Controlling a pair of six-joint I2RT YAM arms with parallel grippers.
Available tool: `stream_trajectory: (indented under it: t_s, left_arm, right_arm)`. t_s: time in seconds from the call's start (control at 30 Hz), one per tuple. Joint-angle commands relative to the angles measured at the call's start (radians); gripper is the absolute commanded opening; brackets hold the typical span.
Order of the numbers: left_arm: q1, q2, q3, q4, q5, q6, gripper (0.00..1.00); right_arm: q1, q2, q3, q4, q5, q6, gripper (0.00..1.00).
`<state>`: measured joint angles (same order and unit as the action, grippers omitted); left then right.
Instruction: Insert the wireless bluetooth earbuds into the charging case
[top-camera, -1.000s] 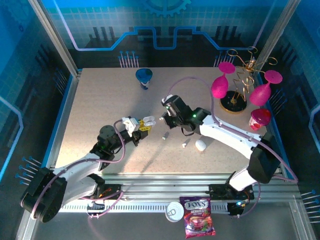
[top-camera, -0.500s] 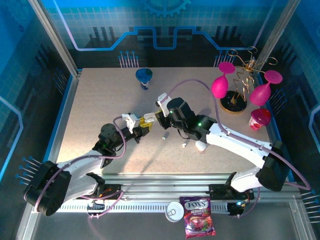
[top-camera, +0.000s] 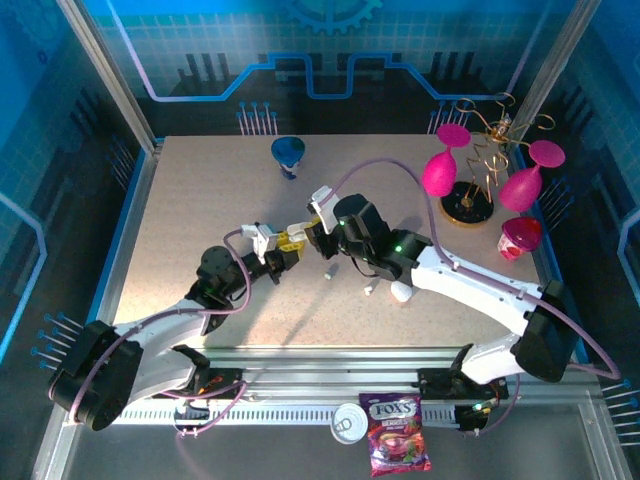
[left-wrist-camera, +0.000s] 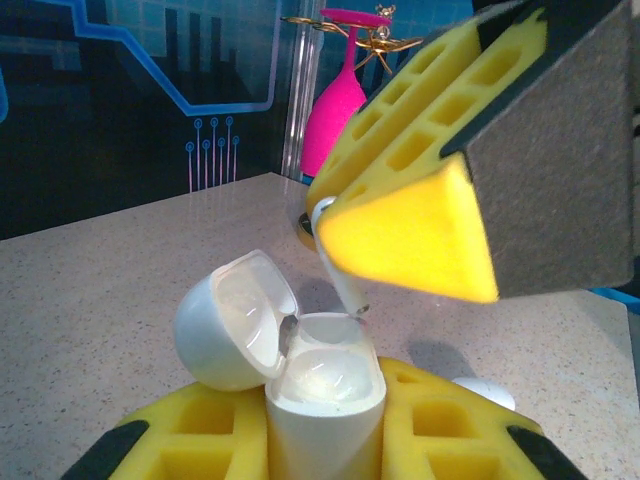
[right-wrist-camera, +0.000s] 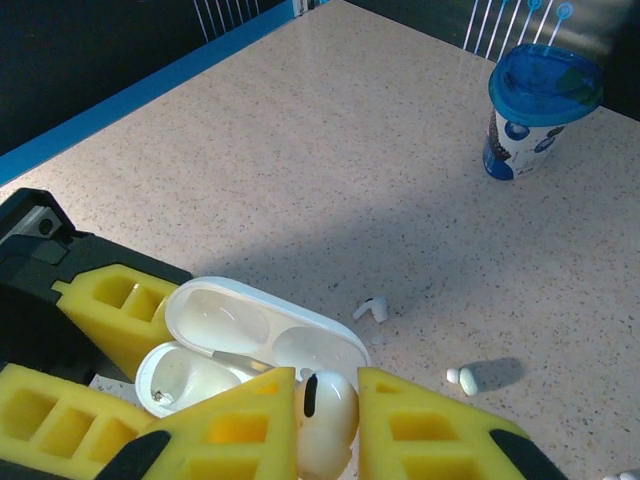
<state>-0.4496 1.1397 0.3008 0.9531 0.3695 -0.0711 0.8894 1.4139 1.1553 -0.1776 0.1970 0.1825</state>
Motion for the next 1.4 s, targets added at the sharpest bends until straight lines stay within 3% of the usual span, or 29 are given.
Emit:
stream_trajectory:
  t_s: [0.0, 0.43, 0.57, 0.77, 0.9, 1.13, 1.37]
  left_arm:
    - [-0.006, -0.015, 0.031, 0.049, -0.014, -0.025, 0.0]
    - [-0.006, -0.02, 0.032, 0.061, -0.038, -0.054, 0.0]
    - [-0.006, -0.016, 0.032, 0.071, -0.04, -0.051, 0.0]
    - [-0.006, 0.002, 0.023, 0.094, -0.024, -0.047, 0.0]
    - [-0.006, 0.02, 0.013, 0.134, -0.019, -0.041, 0.0]
    - [-0.006, 0.038, 0.019, 0.161, 0.02, -0.033, 0.0]
    - [-0.006, 0.033, 0.031, 0.155, 0.048, -0.032, 0.0]
  right_arm:
    - [0.011, 0.019, -0.014, 0.03, -0.013, 0.011, 0.17]
    - [0.011, 0.02, -0.025, 0.039, -0.027, 0.004, 0.19]
    - [0.01, 0.008, -0.012, 0.021, -0.057, 0.016, 0.28]
    - [-0.003, -0.06, 0.001, 0.013, -0.094, 0.06, 0.51]
    - [-0.056, -0.109, -0.019, 0.031, -0.185, 0.135, 0.59]
    - [-0.221, -0.144, -0.124, 0.099, -0.389, 0.293, 0.63]
    - [-0.254, -0.098, -0.136, 0.068, -0.449, 0.297, 0.59]
